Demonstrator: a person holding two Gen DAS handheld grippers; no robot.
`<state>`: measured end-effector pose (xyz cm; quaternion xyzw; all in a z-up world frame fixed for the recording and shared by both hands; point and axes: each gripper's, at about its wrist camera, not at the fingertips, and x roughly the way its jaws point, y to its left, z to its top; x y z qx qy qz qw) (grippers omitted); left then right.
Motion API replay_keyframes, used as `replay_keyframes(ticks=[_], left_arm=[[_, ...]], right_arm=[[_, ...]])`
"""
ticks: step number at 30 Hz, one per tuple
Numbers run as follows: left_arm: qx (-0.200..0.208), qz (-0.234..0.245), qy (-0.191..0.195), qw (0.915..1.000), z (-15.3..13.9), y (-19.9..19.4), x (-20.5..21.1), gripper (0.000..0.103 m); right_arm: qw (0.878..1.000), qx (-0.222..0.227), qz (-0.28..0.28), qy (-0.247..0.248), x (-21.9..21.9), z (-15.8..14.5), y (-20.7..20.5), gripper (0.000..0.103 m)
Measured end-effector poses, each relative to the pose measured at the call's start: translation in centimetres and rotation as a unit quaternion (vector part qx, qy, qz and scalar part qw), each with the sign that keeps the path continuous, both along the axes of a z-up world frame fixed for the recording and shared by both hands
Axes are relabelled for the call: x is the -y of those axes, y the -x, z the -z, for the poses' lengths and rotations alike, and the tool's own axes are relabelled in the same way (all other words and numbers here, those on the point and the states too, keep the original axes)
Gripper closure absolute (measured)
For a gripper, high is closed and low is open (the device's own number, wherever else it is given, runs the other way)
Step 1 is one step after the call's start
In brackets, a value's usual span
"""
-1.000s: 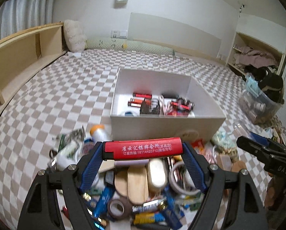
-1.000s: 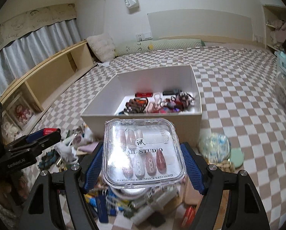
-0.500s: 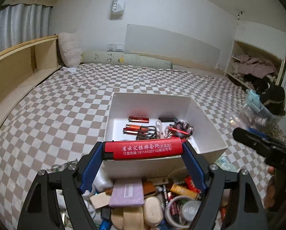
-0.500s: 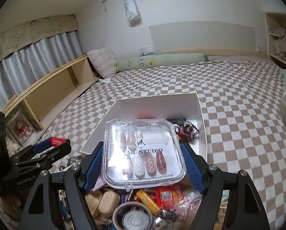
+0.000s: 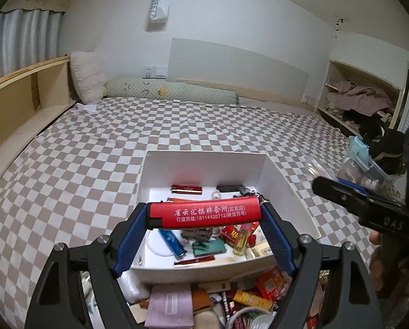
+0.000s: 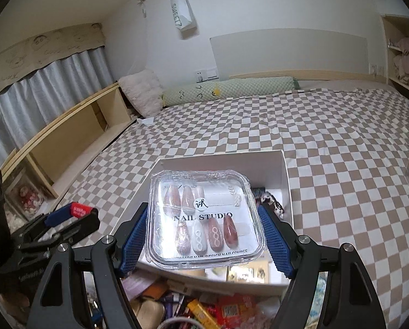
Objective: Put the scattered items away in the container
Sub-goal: 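Lower the red lighter into the box and open the left tool while the right tool releases the nail case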
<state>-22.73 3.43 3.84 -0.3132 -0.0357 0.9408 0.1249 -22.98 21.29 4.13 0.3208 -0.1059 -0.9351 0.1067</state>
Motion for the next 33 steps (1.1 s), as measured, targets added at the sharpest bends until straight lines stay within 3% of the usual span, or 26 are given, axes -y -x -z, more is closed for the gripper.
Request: replay_keyframes(ticks=[5,12,20,33], left_arm=[[0.005,0.001,-0.008,1.0000,0.3,2.1,-0.4,0.022],[0.018,-0.006,-0.006,0.9998,1.4,4.3,-0.4,0.022],[0.037,-0.007,0.007,0.9993,3.2,5.8,-0.6,0.022],[0.076,-0.003,0.020,0.9969,6.3,7.0,-0.2,0.022]], right_arm=[[1.000,0.016,0.003,-0.003,-0.1,0.3,2.1,0.025],[0.998,0.063,0.014,-0.013,-0.7,3.0,5.1,0.025],[0.992,0.107,0.013,-0.065,0.1,6.8,7.4,0.025],[0.981,0.170,0.009,-0.093,-0.5,11.1,8.6,0.025]])
